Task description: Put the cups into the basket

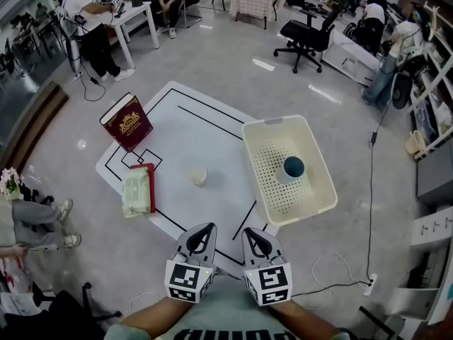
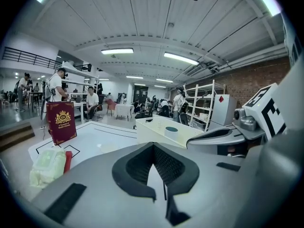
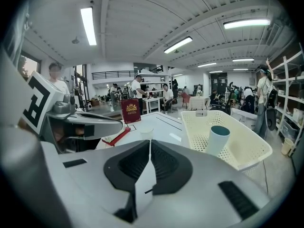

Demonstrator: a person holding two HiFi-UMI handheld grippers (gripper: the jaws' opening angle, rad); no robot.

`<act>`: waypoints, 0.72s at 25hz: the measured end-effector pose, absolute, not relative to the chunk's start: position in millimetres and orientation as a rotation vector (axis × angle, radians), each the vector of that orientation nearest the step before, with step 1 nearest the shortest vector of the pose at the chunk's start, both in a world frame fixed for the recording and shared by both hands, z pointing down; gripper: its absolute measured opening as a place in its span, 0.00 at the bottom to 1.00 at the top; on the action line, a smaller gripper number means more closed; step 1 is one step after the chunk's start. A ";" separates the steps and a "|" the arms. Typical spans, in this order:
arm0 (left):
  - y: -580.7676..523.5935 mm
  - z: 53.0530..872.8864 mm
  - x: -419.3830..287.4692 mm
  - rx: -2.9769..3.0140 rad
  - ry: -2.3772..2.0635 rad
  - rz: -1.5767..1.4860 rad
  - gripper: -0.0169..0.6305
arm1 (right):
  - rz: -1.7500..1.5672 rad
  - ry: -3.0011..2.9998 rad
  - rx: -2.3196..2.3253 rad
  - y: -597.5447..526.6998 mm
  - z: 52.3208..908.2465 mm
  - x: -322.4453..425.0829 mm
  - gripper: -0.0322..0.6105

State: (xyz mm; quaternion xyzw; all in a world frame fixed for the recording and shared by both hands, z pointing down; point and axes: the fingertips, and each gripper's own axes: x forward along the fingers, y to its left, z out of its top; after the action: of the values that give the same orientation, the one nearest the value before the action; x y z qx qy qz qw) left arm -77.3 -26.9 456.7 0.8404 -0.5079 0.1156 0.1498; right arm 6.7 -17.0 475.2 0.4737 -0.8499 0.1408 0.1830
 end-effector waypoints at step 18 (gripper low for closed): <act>-41.7 447.5 -125.7 2.326 -1.632 0.303 0.03 | 0.313 -2.461 1.254 -48.7 462.5 -24.7 0.09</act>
State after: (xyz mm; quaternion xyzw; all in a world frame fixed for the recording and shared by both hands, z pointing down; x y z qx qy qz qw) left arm -125.7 -41.7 447.5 0.8058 -0.5653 0.1051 0.1417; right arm -24.7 -48.7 462.5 0.4439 -0.8708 0.1107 0.1800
